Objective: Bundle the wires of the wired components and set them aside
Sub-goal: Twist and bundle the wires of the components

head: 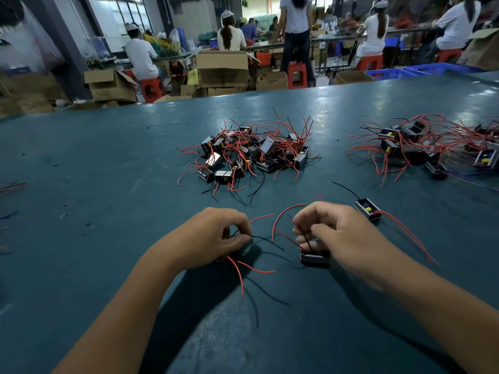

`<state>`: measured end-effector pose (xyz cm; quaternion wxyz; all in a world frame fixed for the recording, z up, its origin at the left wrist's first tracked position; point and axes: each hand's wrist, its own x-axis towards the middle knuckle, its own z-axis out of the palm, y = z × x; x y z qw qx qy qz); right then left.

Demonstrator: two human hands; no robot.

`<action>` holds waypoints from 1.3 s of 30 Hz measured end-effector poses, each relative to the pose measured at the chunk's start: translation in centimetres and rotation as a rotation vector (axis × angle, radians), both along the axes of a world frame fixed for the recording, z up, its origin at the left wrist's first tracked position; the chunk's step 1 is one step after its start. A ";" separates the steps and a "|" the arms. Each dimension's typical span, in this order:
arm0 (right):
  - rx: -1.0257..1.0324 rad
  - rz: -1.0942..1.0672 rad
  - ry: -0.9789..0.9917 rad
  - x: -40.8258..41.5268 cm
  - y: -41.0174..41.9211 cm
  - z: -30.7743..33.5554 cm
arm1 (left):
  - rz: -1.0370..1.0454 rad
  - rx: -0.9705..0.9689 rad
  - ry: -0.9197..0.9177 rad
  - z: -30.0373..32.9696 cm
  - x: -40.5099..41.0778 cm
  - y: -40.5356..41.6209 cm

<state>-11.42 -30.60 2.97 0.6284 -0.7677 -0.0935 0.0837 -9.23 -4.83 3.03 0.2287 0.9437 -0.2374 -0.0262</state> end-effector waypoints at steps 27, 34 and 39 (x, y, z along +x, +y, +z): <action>-0.260 -0.028 -0.204 -0.1 -0.2 -0.4 | -0.119 -0.110 -0.128 1.3 -1.7 -1.8; -0.254 -0.045 -0.252 -0.1 -0.1 -0.5 | 0.099 -0.504 -0.158 0.5 -2.0 -4.1; -0.245 -0.026 -0.282 -0.2 0.0 -0.4 | 0.135 -0.688 0.034 -0.2 -2.0 -5.5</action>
